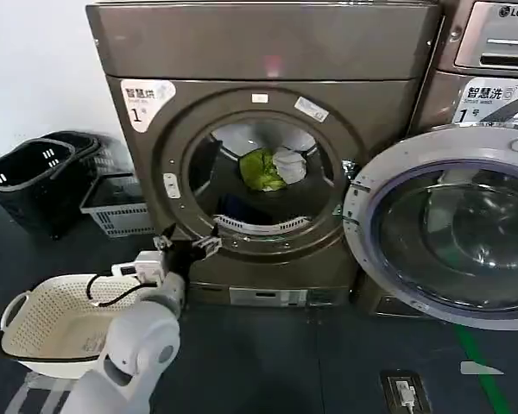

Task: Grasp the clothes from the dryer.

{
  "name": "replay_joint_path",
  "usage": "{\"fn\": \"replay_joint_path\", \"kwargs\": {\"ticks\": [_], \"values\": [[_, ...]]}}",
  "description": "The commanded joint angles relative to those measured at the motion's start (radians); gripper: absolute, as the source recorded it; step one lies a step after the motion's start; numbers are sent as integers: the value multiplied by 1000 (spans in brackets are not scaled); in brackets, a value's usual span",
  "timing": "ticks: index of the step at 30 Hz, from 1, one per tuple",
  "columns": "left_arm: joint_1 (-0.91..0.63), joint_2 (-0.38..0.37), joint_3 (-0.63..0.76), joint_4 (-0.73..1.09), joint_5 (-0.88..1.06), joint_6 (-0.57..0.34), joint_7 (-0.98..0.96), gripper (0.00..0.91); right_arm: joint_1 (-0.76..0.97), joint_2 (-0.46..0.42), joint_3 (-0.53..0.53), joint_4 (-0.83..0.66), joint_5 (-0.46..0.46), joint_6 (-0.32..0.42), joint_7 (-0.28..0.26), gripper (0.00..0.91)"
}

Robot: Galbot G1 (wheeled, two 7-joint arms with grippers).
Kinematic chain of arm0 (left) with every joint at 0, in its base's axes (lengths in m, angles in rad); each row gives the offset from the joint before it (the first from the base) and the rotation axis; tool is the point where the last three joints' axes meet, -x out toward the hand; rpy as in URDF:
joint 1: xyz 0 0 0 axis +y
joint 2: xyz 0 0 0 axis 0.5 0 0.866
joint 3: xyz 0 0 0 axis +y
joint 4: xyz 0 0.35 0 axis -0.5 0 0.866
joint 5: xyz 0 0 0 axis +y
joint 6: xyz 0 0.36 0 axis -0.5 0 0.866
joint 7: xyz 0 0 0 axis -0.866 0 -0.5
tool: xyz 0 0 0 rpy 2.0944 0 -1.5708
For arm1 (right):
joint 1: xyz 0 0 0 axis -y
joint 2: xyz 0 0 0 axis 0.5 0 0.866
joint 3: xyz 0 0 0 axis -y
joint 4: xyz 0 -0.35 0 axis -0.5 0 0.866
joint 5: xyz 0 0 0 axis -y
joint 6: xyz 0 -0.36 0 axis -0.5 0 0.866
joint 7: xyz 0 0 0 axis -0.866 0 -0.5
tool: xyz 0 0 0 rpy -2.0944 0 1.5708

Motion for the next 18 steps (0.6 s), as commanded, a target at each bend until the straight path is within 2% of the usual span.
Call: {"fn": "replay_joint_path", "kwargs": {"ticks": [1,11,18], "values": [[3,1,-3,1,0,0,0,907,1,-2,-1,2,0,0,-1,907],[2,-4,0,0,-1,4,1,907,9,-1,-11,2,3,-7,-5,907],[5,-1,-4,-4,-2,5,0,907,23,-3,-29,-1,43,-48,13,907]]}}
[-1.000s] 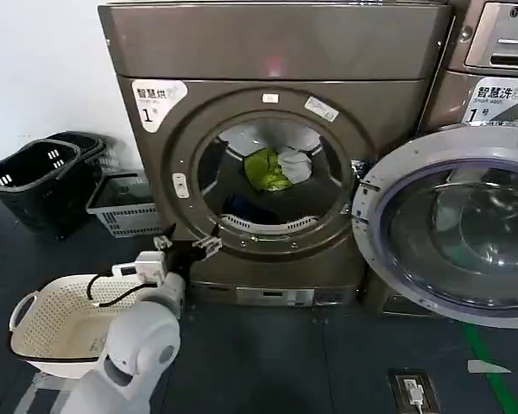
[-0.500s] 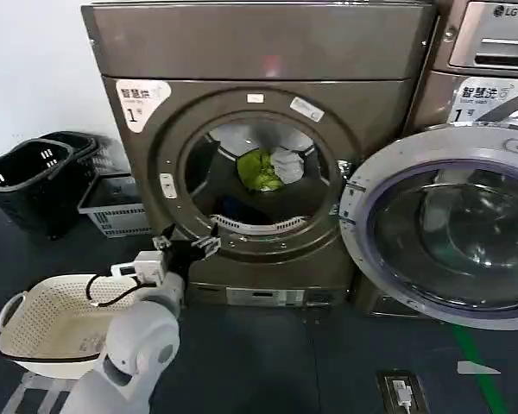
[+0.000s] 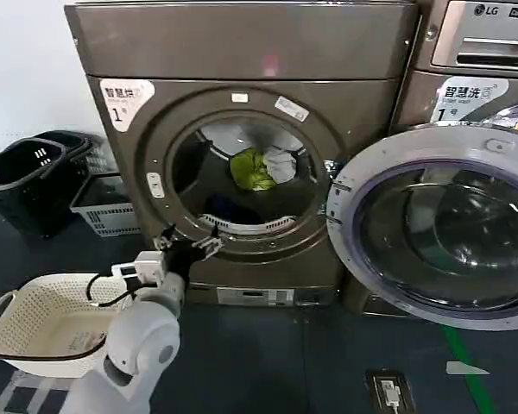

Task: Grasp the clothes from the dryer.

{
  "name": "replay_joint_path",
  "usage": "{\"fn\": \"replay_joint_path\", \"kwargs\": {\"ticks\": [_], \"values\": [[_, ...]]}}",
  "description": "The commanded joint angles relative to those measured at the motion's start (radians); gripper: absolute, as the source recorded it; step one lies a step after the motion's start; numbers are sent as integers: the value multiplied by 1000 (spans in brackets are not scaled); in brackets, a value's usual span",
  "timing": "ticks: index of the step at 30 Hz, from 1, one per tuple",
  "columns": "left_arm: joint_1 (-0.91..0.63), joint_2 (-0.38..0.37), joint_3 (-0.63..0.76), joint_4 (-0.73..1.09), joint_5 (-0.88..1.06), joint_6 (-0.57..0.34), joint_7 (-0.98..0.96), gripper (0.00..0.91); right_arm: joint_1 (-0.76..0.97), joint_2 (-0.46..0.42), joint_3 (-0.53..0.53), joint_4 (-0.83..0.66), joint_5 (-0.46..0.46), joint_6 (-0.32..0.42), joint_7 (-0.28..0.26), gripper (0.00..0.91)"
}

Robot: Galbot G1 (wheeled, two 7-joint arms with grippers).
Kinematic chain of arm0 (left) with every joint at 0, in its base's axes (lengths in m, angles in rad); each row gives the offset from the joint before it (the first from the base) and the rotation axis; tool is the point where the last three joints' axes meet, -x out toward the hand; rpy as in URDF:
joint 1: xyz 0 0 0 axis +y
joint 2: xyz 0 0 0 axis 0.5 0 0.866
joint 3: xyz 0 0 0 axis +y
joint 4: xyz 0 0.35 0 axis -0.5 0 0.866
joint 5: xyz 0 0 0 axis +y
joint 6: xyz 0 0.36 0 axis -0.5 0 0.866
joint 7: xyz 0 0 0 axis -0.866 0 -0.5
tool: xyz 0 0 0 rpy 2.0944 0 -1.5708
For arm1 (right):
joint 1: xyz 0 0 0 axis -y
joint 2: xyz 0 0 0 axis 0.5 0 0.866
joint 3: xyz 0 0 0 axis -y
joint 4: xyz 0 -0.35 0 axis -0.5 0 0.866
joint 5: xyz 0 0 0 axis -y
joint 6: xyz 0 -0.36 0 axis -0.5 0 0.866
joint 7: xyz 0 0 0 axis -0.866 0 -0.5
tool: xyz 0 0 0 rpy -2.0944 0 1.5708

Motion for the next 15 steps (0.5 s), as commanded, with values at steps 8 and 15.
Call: {"fn": "replay_joint_path", "kwargs": {"ticks": [8,15], "values": [[5,1,-3,-6,0,2,1,907,8,0,-14,14,25,-16,-2,907],[8,1,-4,-9,-1,4,1,907,8,1,-16,32,29,11,-15,907]]}}
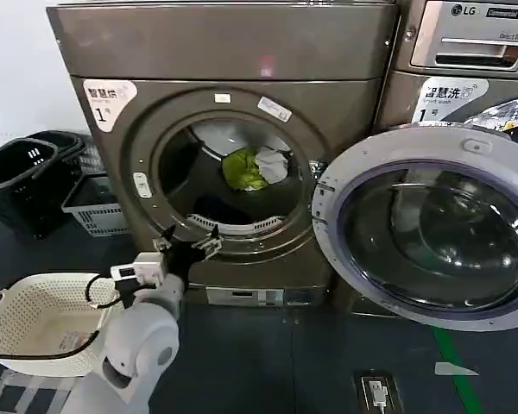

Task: Grasp the clothes from the dryer.

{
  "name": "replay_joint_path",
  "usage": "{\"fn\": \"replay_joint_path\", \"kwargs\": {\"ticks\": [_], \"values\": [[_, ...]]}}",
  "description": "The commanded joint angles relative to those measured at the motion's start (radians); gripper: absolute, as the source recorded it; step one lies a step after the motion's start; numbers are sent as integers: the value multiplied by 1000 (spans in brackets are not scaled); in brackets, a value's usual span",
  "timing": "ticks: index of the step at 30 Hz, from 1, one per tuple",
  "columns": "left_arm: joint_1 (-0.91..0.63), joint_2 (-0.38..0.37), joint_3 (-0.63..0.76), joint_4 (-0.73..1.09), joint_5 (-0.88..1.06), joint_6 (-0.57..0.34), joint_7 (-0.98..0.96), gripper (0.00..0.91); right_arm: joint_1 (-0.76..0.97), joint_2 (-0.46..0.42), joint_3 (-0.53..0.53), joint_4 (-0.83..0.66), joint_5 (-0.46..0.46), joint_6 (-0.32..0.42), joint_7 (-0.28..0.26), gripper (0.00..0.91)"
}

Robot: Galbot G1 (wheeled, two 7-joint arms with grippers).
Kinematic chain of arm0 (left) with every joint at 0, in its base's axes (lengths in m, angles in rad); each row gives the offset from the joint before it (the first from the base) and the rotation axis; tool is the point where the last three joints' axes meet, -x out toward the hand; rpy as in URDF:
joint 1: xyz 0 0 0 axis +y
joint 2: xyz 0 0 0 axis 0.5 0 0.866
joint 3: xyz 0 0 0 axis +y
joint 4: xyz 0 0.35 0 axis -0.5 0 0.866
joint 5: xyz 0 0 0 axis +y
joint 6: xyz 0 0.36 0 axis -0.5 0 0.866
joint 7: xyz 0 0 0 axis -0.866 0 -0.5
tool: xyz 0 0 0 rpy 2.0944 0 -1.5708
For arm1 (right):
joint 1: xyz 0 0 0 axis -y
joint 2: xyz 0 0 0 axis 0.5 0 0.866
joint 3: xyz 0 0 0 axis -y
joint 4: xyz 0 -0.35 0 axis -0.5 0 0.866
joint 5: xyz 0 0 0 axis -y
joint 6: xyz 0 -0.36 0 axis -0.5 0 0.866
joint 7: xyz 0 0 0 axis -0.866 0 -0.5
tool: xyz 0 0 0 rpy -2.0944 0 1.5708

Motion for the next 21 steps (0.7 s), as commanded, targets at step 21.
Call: {"fn": "replay_joint_path", "kwargs": {"ticks": [21], "values": [[-3,2,1,-2,-3,5,1,907,-4,-8,5,3,6,27,-9,907]]}}
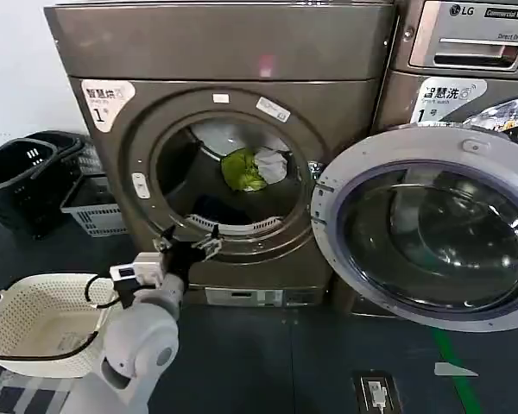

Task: Grasp the clothes from the dryer.

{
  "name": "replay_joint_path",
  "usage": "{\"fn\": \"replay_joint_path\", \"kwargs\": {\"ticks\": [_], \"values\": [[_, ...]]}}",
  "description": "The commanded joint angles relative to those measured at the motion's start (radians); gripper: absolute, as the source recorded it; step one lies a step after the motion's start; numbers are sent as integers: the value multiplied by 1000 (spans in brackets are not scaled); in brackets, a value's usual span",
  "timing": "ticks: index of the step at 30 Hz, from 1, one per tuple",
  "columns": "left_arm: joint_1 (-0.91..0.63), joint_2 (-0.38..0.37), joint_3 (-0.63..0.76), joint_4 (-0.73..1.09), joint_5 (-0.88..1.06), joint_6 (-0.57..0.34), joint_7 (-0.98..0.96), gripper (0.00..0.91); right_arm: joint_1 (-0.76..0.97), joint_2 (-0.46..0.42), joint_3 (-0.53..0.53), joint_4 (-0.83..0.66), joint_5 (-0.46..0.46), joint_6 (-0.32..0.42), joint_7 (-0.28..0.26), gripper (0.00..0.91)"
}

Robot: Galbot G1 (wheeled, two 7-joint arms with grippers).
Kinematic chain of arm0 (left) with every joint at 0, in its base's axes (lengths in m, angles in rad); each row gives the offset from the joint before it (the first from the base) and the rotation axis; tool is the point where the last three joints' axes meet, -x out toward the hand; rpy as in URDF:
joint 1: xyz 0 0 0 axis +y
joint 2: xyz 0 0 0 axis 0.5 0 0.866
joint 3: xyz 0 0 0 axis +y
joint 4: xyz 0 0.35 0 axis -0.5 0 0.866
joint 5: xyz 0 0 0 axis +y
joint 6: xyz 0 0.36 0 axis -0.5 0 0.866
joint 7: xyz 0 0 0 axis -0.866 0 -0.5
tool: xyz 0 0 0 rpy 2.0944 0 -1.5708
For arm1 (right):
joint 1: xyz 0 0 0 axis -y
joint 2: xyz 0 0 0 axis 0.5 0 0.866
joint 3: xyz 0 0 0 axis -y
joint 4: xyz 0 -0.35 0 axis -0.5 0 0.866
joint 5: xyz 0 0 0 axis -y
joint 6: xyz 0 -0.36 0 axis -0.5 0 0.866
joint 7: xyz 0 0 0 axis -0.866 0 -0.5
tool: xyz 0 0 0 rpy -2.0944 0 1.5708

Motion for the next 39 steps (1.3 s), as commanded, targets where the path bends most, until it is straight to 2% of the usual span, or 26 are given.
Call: {"fn": "replay_joint_path", "kwargs": {"ticks": [1,39], "values": [[-3,0,0,6,2,0,0,907,-2,-2,0,3,2,2,-2,907],[-4,0,-10,5,-1,0,0,907,0,3,0,16,1,0,-19,907]]}}
